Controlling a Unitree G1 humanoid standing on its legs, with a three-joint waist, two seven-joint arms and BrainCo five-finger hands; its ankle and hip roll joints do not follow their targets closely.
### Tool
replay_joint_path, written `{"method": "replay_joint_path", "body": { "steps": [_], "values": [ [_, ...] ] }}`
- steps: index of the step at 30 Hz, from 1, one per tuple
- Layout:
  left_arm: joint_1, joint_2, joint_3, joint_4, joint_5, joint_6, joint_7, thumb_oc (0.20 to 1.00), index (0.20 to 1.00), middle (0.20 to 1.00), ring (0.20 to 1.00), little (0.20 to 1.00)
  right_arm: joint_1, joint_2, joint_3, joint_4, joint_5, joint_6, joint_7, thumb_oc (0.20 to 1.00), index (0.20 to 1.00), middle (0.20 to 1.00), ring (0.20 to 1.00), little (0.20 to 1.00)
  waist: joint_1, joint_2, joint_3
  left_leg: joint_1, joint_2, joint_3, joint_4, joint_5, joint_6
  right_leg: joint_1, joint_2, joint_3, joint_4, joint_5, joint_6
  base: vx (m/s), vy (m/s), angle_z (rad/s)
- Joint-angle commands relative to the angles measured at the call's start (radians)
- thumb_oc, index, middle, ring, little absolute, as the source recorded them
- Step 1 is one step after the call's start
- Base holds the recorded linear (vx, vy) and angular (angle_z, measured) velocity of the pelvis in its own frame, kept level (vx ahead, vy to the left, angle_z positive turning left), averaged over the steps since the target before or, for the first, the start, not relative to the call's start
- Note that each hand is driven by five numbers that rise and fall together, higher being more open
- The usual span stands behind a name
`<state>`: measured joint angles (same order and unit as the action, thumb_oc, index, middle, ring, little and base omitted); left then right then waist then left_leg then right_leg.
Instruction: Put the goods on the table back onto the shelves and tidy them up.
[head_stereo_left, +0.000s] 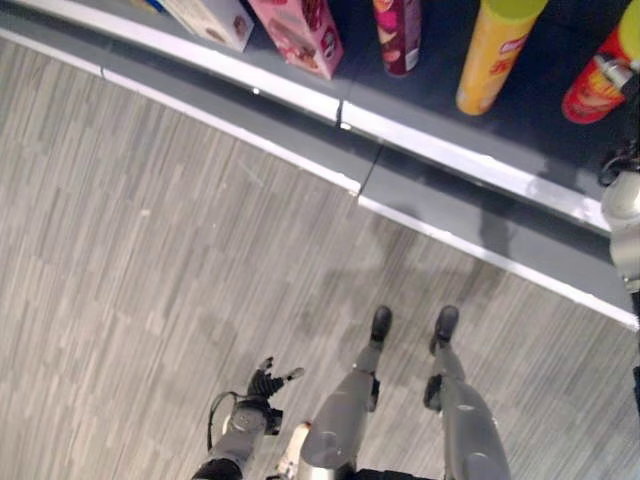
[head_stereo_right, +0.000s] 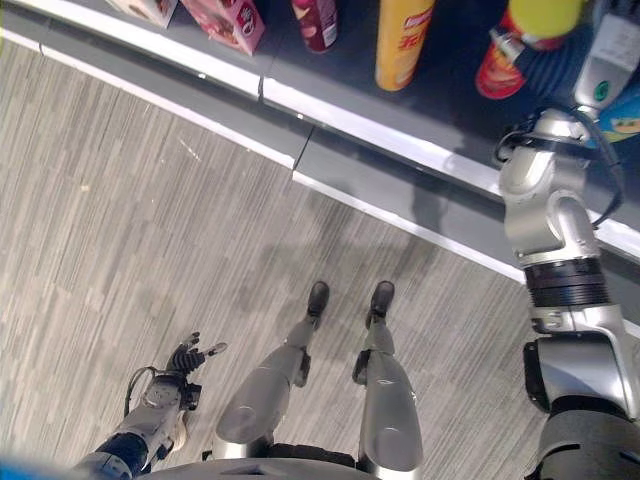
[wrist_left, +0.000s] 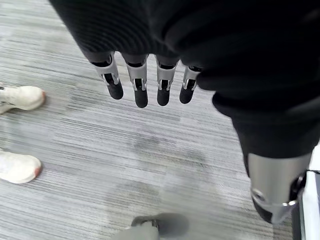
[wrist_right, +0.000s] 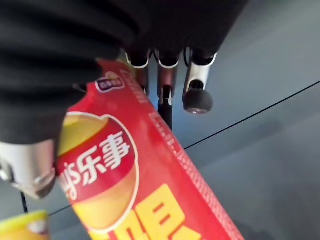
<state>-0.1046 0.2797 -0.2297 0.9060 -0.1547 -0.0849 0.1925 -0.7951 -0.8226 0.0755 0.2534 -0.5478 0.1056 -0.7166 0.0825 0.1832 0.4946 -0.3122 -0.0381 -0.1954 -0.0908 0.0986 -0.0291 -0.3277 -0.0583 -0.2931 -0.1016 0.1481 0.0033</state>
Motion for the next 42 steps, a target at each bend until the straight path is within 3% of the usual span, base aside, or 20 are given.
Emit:
{"method": "replay_joint_path", "body": {
  "steps": [1,10,22,23,24,25,36,41,42],
  "values": [
    [0.007,0.028,-0.052,0.038,-0.044,-0.011,0.021,1.0,1.0,1.0,1.0,1.0,-0.027,-0.036,-0.004,-0.026,0.003,-0.01,-0.075,0.2,0.2,0.2,0.2,0.2,-0.014,-0.024,-0.089,-0.002,0.031,0.095,0.004,-0.066,-0.051,0.069,-0.043,0.055,0.041,-0.2,0.087,0.03,-0.01,0.02],
    [0.014,0.025,-0.049,0.011,-0.064,-0.017,0.026,1.0,1.0,1.0,1.0,1.0,-0.015,0.008,0.024,0.008,0.01,-0.01,-0.082,0.2,0.2,0.2,0.2,0.2,-0.013,0.001,-0.07,-0.021,0.018,0.072,0.004,-0.06,-0.043,0.043,-0.049,0.079,0.057,-0.203,0.093,0.03,0.008,-0.01],
    [0.012,0.02,-0.038,0.006,-0.09,-0.017,0.034,1.0,1.0,1.0,1.0,1.0,-0.016,0.052,0.047,0.029,0.025,-0.005,-0.083,0.2,0.2,0.2,0.2,0.2,-0.015,0.0,-0.05,-0.029,0.006,0.061,0.004,-0.063,-0.023,0.017,-0.051,0.118,0.078,-0.203,0.093,0.02,0.02,-0.1],
    [0.008,0.02,-0.038,0.006,-0.092,-0.015,0.036,1.0,1.0,1.0,1.0,1.0,-0.014,0.061,0.049,0.025,0.028,-0.004,-0.083,0.347,0.347,0.347,0.347,0.347,-0.018,-0.002,-0.05,-0.028,0.005,0.058,0.004,-0.064,-0.02,0.017,-0.052,0.122,0.079,-0.204,0.094,0.01,0.026,-0.08],
    [0.006,0.02,-0.037,0.007,-0.093,-0.015,0.037,1.0,1.0,1.0,1.0,1.0,-0.013,0.066,0.049,0.021,0.028,-0.005,-0.083,0.871,0.871,0.871,0.871,0.871,-0.02,-0.004,-0.05,-0.027,0.004,0.058,0.004,-0.064,-0.019,0.017,-0.053,0.123,0.08,-0.204,0.094,0.01,0.039,-0.02],
    [0.004,0.019,-0.038,0.009,-0.093,-0.014,0.037,1.0,1.0,1.0,1.0,1.0,-0.012,0.07,0.05,0.019,0.03,-0.005,-0.083,1.0,1.0,1.0,1.0,1.0,-0.021,-0.004,-0.05,-0.025,0.003,0.057,0.004,-0.065,-0.017,0.018,-0.053,0.128,0.08,-0.204,0.094,0.0,0.046,-0.01],
    [-0.045,0.022,-0.03,0.054,-0.085,-0.001,0.054,1.0,1.0,1.0,1.0,1.0,0.009,0.06,0.05,-0.043,0.042,-0.015,-0.057,1.0,1.0,1.0,1.0,1.0,-0.038,-0.046,-0.076,0.012,-0.007,0.059,0.004,-0.074,-0.005,0.064,-0.056,0.14,0.058,-0.186,0.103,-0.02,0.053,-0.04],
    [-0.042,0.018,0.001,0.074,-0.074,0.019,0.047,1.0,1.0,1.0,1.0,1.0,0.155,0.08,-0.001,-0.199,0.029,-0.043,0.003,1.0,1.0,1.0,1.0,1.0,-0.059,-0.09,-0.109,0.053,0.0,0.075,0.004,-0.095,0.003,0.102,-0.048,0.147,0.044,-0.181,0.104,0.0,0.06,-0.08],
    [-0.036,0.019,0.018,0.083,-0.063,0.027,0.046,1.0,1.0,1.0,1.0,1.0,0.247,0.104,-0.022,-0.276,0.035,-0.068,0.044,1.0,1.0,1.0,1.0,1.0,-0.073,-0.116,-0.13,0.079,0.005,0.089,0.004,-0.108,0.01,0.124,-0.047,0.151,0.04,-0.181,0.106,0.03,0.097,-0.09]
  ]
}}
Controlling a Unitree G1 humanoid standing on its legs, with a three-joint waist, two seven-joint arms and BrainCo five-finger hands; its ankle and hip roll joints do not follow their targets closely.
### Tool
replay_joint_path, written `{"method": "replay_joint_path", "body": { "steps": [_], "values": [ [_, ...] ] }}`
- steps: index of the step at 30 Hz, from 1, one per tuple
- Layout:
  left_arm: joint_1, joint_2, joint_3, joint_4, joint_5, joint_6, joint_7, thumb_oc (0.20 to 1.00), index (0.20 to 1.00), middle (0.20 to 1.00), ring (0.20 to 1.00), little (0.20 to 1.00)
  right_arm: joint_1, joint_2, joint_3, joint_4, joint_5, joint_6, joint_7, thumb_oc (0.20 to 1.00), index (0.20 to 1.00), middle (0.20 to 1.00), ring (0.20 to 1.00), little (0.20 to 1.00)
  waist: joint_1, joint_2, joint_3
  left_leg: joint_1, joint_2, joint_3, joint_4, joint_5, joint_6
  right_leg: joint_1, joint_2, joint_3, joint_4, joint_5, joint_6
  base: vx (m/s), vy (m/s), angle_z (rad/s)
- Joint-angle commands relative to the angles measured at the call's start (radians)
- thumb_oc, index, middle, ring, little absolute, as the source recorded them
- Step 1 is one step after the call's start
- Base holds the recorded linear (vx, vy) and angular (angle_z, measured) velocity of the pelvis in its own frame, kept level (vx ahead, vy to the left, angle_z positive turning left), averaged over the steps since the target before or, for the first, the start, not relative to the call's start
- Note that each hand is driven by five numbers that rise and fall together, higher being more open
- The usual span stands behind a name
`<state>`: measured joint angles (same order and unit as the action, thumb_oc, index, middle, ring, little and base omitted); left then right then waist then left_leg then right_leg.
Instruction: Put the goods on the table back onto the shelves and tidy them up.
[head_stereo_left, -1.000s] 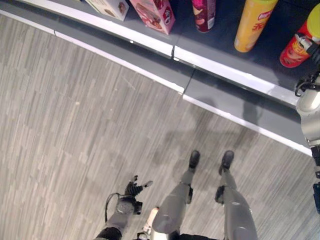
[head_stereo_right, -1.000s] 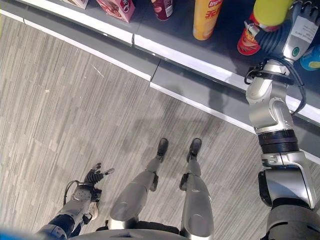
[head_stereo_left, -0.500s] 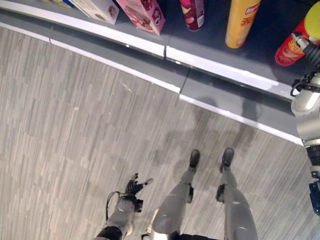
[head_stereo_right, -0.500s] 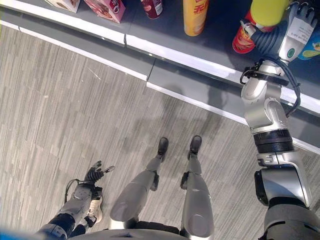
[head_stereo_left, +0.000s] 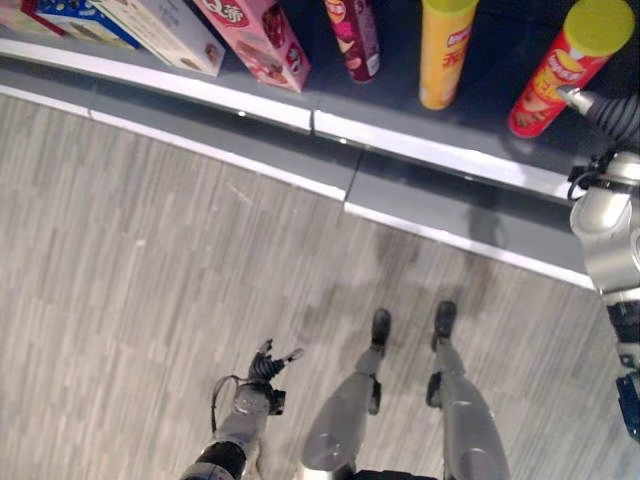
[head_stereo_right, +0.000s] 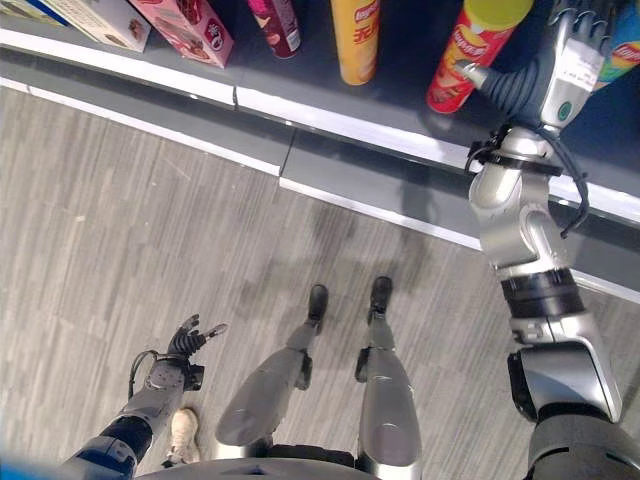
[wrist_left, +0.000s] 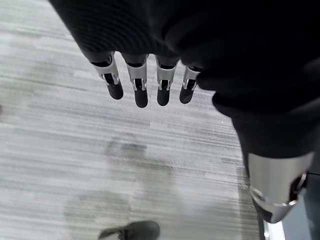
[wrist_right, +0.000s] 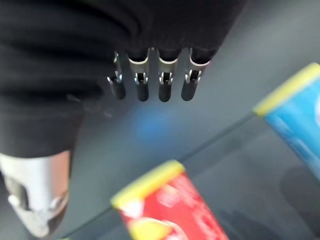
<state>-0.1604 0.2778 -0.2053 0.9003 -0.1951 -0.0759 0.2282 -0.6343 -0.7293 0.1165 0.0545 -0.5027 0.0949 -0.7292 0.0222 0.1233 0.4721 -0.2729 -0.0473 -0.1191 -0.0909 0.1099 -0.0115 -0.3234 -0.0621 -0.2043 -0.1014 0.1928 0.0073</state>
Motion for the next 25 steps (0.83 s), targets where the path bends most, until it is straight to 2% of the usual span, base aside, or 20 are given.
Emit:
{"method": "replay_joint_path", "body": {
  "steps": [1,2,3,4,5,6,7,8,9,10,11,13,14,15,16,17,22,25],
  "values": [
    [0.021,0.025,0.005,0.097,-0.015,0.024,0.008,1.0,1.0,1.0,1.0,1.0,0.138,0.019,-0.074,-0.108,0.011,-0.079,0.1,1.0,1.0,1.0,1.0,1.0,-0.02,-0.074,-0.122,0.057,0.017,0.023,0.004,-0.128,-0.003,0.134,-0.043,0.068,0.037,-0.224,0.104,0.03,0.074,-0.1],
    [0.023,0.026,0.004,0.096,-0.014,0.024,0.008,1.0,1.0,1.0,1.0,1.0,0.145,0.021,-0.078,-0.114,0.011,-0.078,0.103,1.0,1.0,1.0,1.0,1.0,-0.017,-0.076,-0.122,0.06,0.017,0.025,0.004,-0.129,-0.003,0.136,-0.043,0.07,0.036,-0.224,0.105,0.05,0.129,-0.37],
    [0.032,0.04,0.042,0.111,0.007,0.03,-0.009,1.0,1.0,1.0,1.0,1.0,0.294,0.043,-0.064,-0.192,0.183,-0.179,0.282,1.0,1.0,1.0,1.0,1.0,-0.042,-0.123,-0.164,0.111,0.021,0.062,0.004,-0.153,0.009,0.172,-0.042,0.091,0.028,-0.216,0.113,0.03,0.103,-0.48],
    [0.032,0.04,0.042,0.111,0.007,0.03,-0.009,1.0,1.0,1.0,1.0,1.0,0.294,0.044,-0.065,-0.193,0.183,-0.179,0.282,1.0,1.0,1.0,1.0,1.0,-0.041,-0.123,-0.163,0.112,0.021,0.063,0.004,-0.154,0.009,0.173,-0.042,0.092,0.028,-0.216,0.113,0.04,0.14,-0.58],
    [0.034,0.042,0.056,0.116,0.019,0.036,-0.02,1.0,1.0,1.0,1.0,1.0,0.353,0.036,-0.055,-0.213,0.253,-0.207,0.356,1.0,1.0,1.0,1.0,1.0,-0.05,-0.137,-0.179,0.127,0.021,0.074,0.004,-0.159,0.011,0.186,-0.043,0.093,0.021,-0.213,0.116,0.01,0.081,-0.52],
    [0.034,0.043,0.067,0.121,0.037,0.038,-0.025,1.0,1.0,1.0,1.0,1.0,0.416,0.048,-0.056,-0.22,0.36,-0.239,0.441,1.0,1.0,1.0,1.0,1.0,-0.059,-0.149,-0.194,0.142,0.022,0.084,0.004,-0.164,0.013,0.2,-0.043,0.096,0.015,-0.209,0.119,0.0,0.174,-0.44],
    [0.045,0.042,0.085,0.129,0.044,0.043,-0.052,1.0,1.0,1.0,1.0,1.0,0.515,0.096,-0.054,-0.199,0.566,-0.27,0.585,1.0,1.0,1.0,1.0,1.0,-0.073,-0.162,-0.223,0.163,0.021,0.103,0.004,-0.174,0.016,0.213,-0.045,0.101,0.014,-0.205,0.124,0.0,0.178,-0.35],
    [0.049,0.042,0.097,0.133,0.055,0.046,-0.07,1.0,1.0,1.0,1.0,1.0,0.554,0.109,-0.039,-0.164,0.642,-0.262,0.663,1.0,1.0,1.0,1.0,1.0,-0.078,-0.168,-0.238,0.179,0.02,0.116,0.004,-0.178,0.017,0.222,-0.046,0.104,0.014,-0.203,0.128,0.0,0.135,-0.17],
    [0.05,0.042,0.097,0.133,0.055,0.046,-0.07,1.0,1.0,1.0,1.0,1.0,0.554,0.109,-0.039,-0.164,0.642,-0.262,0.663,1.0,1.0,1.0,1.0,1.0,-0.077,-0.169,-0.237,0.18,0.02,0.117,0.004,-0.179,0.017,0.223,-0.046,0.105,0.014,-0.203,0.128,-0.02,0.154,-0.41],
    [0.08,0.049,0.109,0.127,0.065,0.041,-0.125,1.0,1.0,1.0,1.0,1.0,0.642,0.11,0.035,-0.049,0.8,-0.215,0.863,1.0,1.0,1.0,1.0,1.0,-0.079,-0.182,-0.279,0.212,0.019,0.142,0.004,-0.191,0.021,0.243,-0.049,0.106,0.014,-0.194,0.138,-0.04,0.174,-0.72],
    [0.095,0.044,0.096,0.14,0.072,0.032,-0.154,1.0,1.0,1.0,1.0,1.0,0.642,0.142,0.103,0.133,0.874,-0.176,0.956,1.0,1.0,1.0,1.0,1.0,-0.075,-0.187,-0.3,0.232,0.018,0.15,0.004,-0.198,0.023,0.258,-0.05,0.11,0.014,-0.187,0.141,-0.05,0.19,-0.68],
    [0.11,0.035,0.081,0.16,0.08,0.03,-0.182,1.0,1.0,1.0,1.0,1.0,0.654,0.164,0.155,0.298,0.851,-0.138,1.001,1.0,1.0,1.0,1.0,1.0,-0.067,-0.192,-0.319,0.249,0.016,0.151,0.004,-0.203,0.025,0.274,-0.052,0.107,0.014,-0.187,0.142,-0.02,0.069,-0.22],
    [0.125,0.028,0.063,0.181,0.088,0.026,-0.201,1.0,1.0,1.0,1.0,1.0,0.654,0.208,0.173,0.502,0.79,-0.127,0.992,1.0,1.0,1.0,1.0,1.0,-0.059,-0.195,-0.332,0.267,0.015,0.148,0.004,-0.209,0.026,0.296,-0.056,0.099,0.014,-0.189,0.144,-0.01,0.031,0.03],
    [0.125,0.028,0.063,0.181,0.088,0.026,-0.201,1.0,1.0,1.0,1.0,1.0,0.654,0.208,0.173,0.502,0.79,-0.127,0.992,1.0,1.0,1.0,1.0,1.0,-0.06,-0.195,-0.334,0.265,0.014,0.148,0.004,-0.209,0.026,0.294,-0.056,0.099,0.014,-0.189,0.144,-0.01,-0.001,0.09],
    [0.131,0.03,0.058,0.209,0.071,0.027,-0.212,1.0,1.0,1.0,1.0,1.0,0.635,0.303,0.125,0.785,0.719,-0.11,0.912,1.0,1.0,1.0,1.0,1.0,-0.056,-0.194,-0.354,0.281,0.013,0.139,0.004,-0.215,0.03,0.311,-0.056,0.091,0.014,-0.196,0.142,-0.01,-0.026,0.14],
    [0.129,0.031,0.063,0.216,0.062,0.026,-0.207,1.0,1.0,1.0,1.0,1.0,0.624,0.331,0.102,0.864,0.71,-0.106,0.886,1.0,1.0,1.0,1.0,1.0,-0.055,-0.191,-0.357,0.286,0.013,0.138,0.004,-0.216,0.031,0.316,-0.056,0.091,0.014,-0.199,0.14,0.0,-0.045,0.16],
    [0.099,0.051,0.077,0.278,0.061,0.034,-0.204,1.0,1.0,1.0,1.0,1.0,0.592,0.422,0.017,1.149,0.624,-0.076,0.784,1.0,1.0,1.0,1.0,1.0,-0.063,-0.18,-0.381,0.325,0.024,0.129,0.004,-0.227,0.025,0.361,-0.048,0.077,0.014,-0.231,0.123,0.03,-0.095,0.15],
    [0.097,0.053,0.08,0.291,0.066,0.035,-0.22,1.0,1.0,1.0,1.0,1.0,0.588,0.425,0.03,1.159,0.594,-0.074,0.777,1.0,1.0,1.0,1.0,1.0,-0.068,-0.174,-0.389,0.339,0.034,0.127,0.004,-0.226,0.018,0.374,-0.041,0.076,0.014,-0.244,0.113,0.02,-0.121,0.05]
  ]
}}
